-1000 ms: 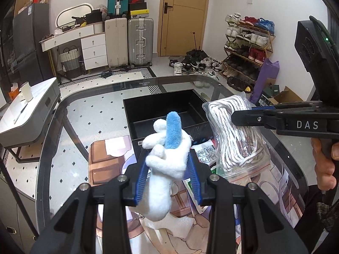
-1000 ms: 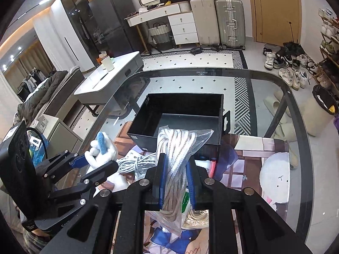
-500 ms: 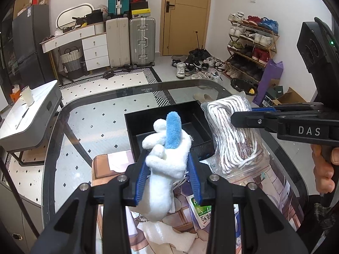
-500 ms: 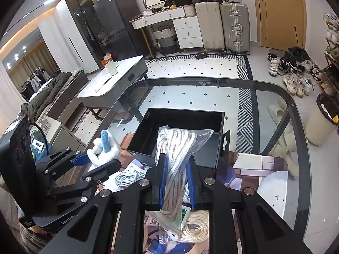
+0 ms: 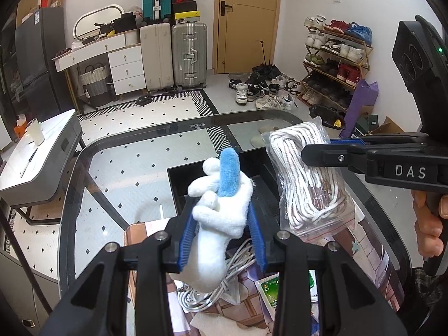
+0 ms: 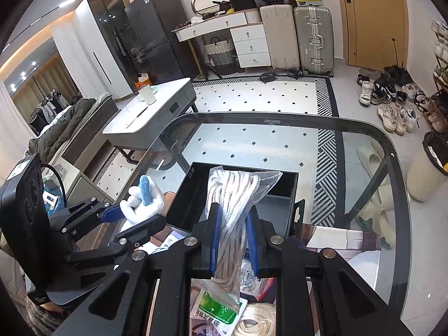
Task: Organize soft objects
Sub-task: 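Carry the plush toy and rope bag over the black box with both grippers, then lower both items into the black box and open both grippers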
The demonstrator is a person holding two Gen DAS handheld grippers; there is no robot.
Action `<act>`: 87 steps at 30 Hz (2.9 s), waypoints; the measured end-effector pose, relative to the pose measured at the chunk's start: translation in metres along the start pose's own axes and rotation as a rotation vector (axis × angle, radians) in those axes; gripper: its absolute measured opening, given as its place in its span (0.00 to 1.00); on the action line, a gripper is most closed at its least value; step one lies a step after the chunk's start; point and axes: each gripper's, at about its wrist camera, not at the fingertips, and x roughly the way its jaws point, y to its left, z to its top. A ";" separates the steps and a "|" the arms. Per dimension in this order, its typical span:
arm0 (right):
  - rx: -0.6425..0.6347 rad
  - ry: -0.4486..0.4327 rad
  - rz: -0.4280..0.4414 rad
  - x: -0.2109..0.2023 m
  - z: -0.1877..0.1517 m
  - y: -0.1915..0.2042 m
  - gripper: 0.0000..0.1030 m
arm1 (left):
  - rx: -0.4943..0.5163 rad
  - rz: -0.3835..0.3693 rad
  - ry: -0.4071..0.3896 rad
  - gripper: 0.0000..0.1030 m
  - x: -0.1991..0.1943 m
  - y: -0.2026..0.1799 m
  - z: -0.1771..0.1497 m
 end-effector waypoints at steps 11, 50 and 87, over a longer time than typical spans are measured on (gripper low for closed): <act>0.013 -0.005 0.002 0.013 0.018 -0.010 0.16 | 0.000 -0.005 0.013 0.33 0.026 0.005 0.022; 0.007 0.127 -0.003 0.112 -0.008 -0.034 0.16 | -0.009 -0.048 0.186 0.34 0.108 -0.006 0.004; -0.012 0.123 -0.015 0.057 -0.051 -0.018 0.47 | 0.064 -0.039 0.218 0.59 0.066 -0.025 -0.018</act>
